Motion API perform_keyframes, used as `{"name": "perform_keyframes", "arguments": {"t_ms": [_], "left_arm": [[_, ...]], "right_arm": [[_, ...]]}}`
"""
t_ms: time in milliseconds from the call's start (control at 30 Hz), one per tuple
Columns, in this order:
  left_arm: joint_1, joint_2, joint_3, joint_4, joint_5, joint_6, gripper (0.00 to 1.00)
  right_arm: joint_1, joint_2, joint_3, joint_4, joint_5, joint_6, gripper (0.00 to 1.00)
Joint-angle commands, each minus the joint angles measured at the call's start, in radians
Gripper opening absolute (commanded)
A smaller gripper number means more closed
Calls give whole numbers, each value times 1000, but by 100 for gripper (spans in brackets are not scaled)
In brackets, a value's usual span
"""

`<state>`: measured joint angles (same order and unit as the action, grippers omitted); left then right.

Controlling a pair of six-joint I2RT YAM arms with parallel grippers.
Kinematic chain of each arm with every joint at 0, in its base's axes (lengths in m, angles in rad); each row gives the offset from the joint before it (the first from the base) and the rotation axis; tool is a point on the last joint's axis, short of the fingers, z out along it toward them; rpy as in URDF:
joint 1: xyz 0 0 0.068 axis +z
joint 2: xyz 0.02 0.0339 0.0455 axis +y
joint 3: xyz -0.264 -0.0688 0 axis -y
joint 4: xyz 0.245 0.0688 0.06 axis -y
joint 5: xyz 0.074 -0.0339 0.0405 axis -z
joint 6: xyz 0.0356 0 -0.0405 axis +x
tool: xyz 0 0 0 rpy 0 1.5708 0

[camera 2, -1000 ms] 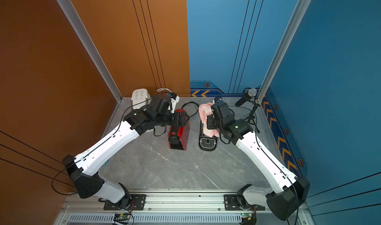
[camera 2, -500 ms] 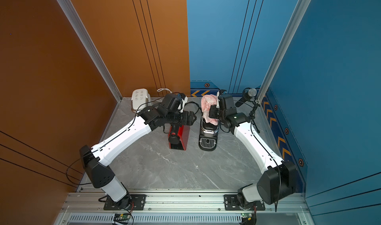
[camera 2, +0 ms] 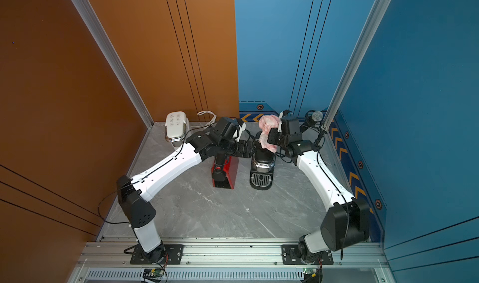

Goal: Wipe the surface of a coffee machine
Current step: Wipe the dirt from the surface of the coffee machine.

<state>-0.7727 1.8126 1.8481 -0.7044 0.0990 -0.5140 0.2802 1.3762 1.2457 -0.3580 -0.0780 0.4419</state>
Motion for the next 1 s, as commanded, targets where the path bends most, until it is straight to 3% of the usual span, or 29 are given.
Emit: {"name": "perform_keyframes", "arguments": {"t_ms": [0,133,267,467,667,800,867,967], "left_arm": [[-7,1,16,-6,21,9,87],[-1,-25,-8,-6,2,18,87],[19,-81,-50,-7,-37,33,88],[27,-141,-108,-7,-62,31,89],[28,-148,-92,-7,-18,57,90],[27,-116,-49,-7,20,61,90],[29,-91,-23,-7,47,70,90],[37,-52,15,-8,97,82,90]], "right_arm": [[48,-140,-124,-172,10,15,0],[117,-214,-143,-216,17,35,0],[169,-153,-68,-191,67,37,0],[80,64,57,-58,58,53,0],[-1,231,168,-57,19,56,0],[-25,208,126,-61,-37,74,0],[-7,152,74,-92,8,82,0],[-6,34,-60,-64,-32,129,0]]}}
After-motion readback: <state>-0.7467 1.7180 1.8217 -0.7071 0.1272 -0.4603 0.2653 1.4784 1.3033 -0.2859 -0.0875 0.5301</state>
